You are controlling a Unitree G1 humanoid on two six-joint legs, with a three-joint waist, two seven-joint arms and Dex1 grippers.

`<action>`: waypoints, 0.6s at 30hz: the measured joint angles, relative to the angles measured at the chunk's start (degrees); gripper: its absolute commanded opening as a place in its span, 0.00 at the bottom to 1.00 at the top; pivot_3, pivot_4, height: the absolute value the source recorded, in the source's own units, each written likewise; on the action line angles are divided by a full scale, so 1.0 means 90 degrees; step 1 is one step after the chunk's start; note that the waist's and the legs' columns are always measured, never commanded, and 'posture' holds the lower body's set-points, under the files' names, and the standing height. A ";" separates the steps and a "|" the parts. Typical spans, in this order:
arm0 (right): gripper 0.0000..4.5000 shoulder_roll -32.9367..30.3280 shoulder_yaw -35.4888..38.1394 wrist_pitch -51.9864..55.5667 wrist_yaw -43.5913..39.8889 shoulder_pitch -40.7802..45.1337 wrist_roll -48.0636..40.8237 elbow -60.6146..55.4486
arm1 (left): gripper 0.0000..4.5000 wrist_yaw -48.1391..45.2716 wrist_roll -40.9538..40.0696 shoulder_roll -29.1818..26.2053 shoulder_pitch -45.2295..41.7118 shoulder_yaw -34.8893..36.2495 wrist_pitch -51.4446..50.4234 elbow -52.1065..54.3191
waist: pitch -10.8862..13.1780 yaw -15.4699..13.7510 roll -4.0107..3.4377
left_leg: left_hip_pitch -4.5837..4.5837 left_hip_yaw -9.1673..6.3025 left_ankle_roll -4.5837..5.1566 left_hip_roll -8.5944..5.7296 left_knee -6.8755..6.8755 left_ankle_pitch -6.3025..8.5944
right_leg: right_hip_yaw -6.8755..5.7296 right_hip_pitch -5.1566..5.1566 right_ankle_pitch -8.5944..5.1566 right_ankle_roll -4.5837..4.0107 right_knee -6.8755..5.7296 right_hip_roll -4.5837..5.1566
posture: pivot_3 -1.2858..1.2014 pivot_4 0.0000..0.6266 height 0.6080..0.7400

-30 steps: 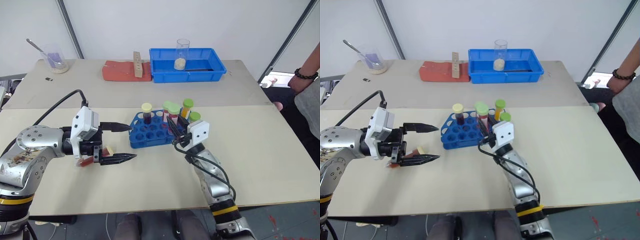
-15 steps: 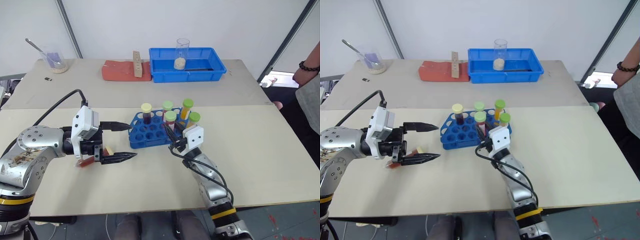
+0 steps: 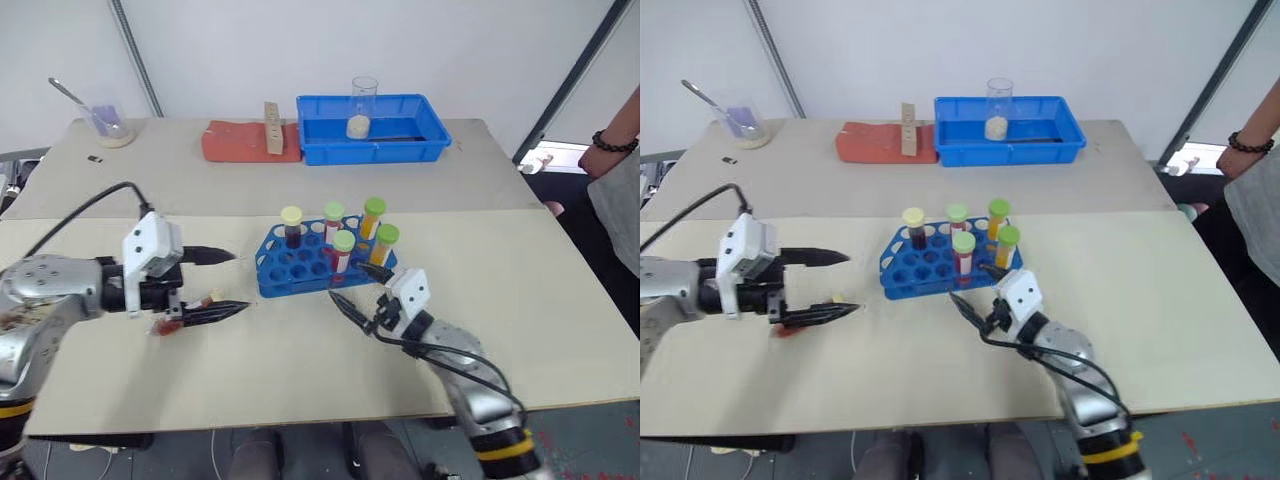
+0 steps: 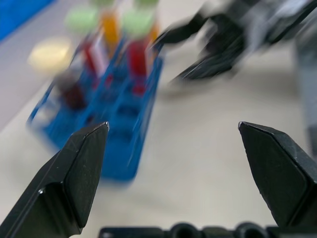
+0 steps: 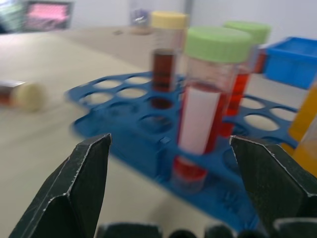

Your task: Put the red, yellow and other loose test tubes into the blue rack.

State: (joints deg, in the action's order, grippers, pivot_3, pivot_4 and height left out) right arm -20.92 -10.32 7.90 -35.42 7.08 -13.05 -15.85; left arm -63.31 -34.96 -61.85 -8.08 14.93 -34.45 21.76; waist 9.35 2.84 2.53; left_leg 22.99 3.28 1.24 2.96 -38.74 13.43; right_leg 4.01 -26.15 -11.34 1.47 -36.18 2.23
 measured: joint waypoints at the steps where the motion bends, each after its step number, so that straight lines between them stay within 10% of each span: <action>1: 0.94 -0.0363 0.0011 0.0359 -0.0370 0.0058 -0.0348 -0.0363 | 1.00 -0.0091 0.0242 -0.0284 0.0400 0.0172 0.0089 -0.0002 | 0.0001 0.0008 -0.0001 | -0.0005 0.0003 -0.0001 0.0002 0.0002 0.0000 | 0.0000 -0.0002 -0.0006 -0.0010 -0.0008 -0.0001 | 0.52 0.24 1.00; 10: 0.94 -0.2335 0.0070 0.2016 -0.2666 0.1351 -0.2052 -0.1483 | 1.00 -0.0035 0.1540 -0.0878 0.1103 0.0363 0.0379 -0.0290 | 0.0005 -0.0124 -0.0005 | -0.0017 0.0010 -0.0002 0.0001 0.0008 0.0000 | -0.0007 0.0003 -0.0004 -0.0018 -0.0003 0.0008 | 0.52 0.24 1.00; 18: 0.94 -0.2957 0.0100 0.2990 -0.3288 0.1738 -0.2771 -0.1839 | 1.00 0.0031 0.2175 -0.0874 -0.0024 -0.1143 0.0163 -0.0755 | 0.0005 -0.0238 -0.0004 | 0.0014 0.0017 -0.0001 -0.0004 0.0010 0.0005 | -0.0009 -0.0013 -0.0010 -0.0011 0.0009 0.0012 | 0.52 0.24 1.00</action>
State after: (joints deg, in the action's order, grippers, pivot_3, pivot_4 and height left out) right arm -47.53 -9.42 34.81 -65.01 22.72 -37.99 -32.40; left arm -63.03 -15.39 -69.72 -8.30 4.64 -32.98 14.97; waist 9.39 0.69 2.49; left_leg 23.11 3.43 1.23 2.93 -38.65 13.48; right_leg 3.93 -26.27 -11.43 1.38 -36.10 2.33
